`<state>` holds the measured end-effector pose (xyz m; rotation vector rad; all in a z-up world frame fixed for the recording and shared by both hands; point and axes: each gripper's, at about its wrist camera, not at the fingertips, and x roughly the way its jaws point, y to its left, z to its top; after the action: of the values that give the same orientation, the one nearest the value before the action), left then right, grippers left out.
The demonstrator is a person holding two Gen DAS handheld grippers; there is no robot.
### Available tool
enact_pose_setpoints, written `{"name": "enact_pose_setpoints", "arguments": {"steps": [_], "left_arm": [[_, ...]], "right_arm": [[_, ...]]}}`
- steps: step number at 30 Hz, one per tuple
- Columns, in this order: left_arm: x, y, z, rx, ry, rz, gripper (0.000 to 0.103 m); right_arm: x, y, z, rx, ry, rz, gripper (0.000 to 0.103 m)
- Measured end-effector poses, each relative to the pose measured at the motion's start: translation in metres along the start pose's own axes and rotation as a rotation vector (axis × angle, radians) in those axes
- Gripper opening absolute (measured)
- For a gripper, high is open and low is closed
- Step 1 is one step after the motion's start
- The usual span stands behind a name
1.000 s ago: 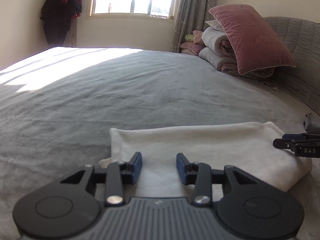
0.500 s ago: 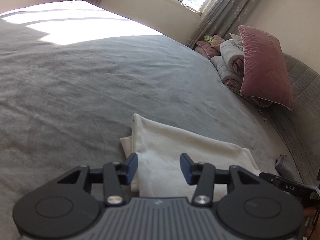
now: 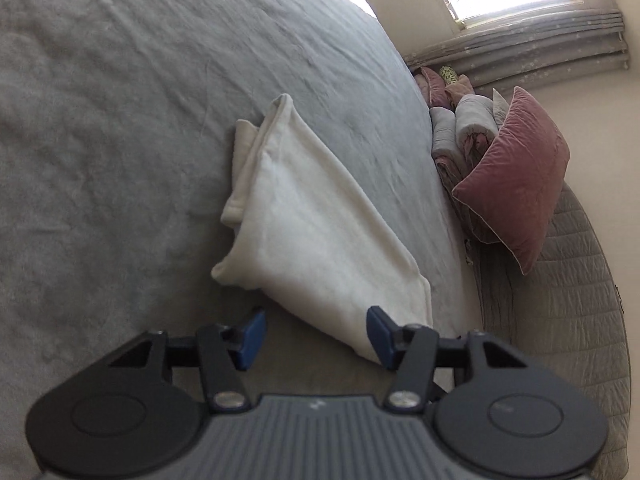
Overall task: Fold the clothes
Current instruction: 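Pinch the folded sweatshirt end with both grippers and lift it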
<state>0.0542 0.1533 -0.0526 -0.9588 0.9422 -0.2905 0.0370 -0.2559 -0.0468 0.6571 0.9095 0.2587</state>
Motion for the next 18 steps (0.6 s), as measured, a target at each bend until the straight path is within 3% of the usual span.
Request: {"name": "enact_pose_setpoints", "arguments": {"steps": [6,13,18], "left_arm": [[0.025,0.006,-0.009,-0.095,-0.082,-0.007,0.052],[0.028,0.012,-0.007,-0.189,-0.164,0.006,0.032],[0.023,0.013,-0.006,-0.203,-0.216,0.020,0.030]], "right_arm": [[0.007,-0.006,0.000,0.122,-0.106,0.056,0.067],[0.006,-0.023,0.009,0.288,-0.214,0.069,0.064],[-0.001,-0.033,0.011,0.353,-0.274,0.043,0.048]]}}
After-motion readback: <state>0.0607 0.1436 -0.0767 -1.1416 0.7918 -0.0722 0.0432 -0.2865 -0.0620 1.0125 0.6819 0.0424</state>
